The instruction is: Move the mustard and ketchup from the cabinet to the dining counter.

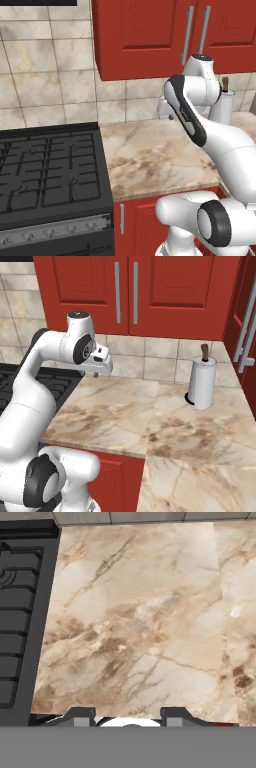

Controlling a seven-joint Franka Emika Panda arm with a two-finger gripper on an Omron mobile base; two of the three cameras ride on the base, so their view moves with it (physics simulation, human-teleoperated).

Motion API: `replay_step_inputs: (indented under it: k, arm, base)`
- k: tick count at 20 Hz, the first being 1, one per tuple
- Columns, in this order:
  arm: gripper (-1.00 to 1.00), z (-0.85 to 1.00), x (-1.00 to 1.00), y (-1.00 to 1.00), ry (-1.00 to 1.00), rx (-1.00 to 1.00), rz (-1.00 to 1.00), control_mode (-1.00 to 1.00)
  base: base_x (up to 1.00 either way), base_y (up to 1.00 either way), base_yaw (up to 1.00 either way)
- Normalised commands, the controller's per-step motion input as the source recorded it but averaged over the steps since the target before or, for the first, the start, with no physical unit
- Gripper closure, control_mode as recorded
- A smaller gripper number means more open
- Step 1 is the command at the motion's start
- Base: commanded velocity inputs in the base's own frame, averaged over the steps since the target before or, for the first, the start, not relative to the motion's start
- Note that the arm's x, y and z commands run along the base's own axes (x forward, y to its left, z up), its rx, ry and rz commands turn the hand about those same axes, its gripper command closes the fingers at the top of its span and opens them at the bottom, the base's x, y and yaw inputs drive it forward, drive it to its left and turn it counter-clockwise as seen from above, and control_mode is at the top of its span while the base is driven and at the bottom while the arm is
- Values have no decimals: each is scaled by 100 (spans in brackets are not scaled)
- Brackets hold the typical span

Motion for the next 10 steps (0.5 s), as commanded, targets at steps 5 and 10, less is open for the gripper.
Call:
replay_step_inputs:
  k: [5, 10]
  arm:
    - [-100, 0, -6, 10, -16, -4, 0, -100]
    - [-100, 1, 0, -1, -55, -4, 2, -100]
  base:
    - [0, 0, 0]
    - [0, 0, 0]
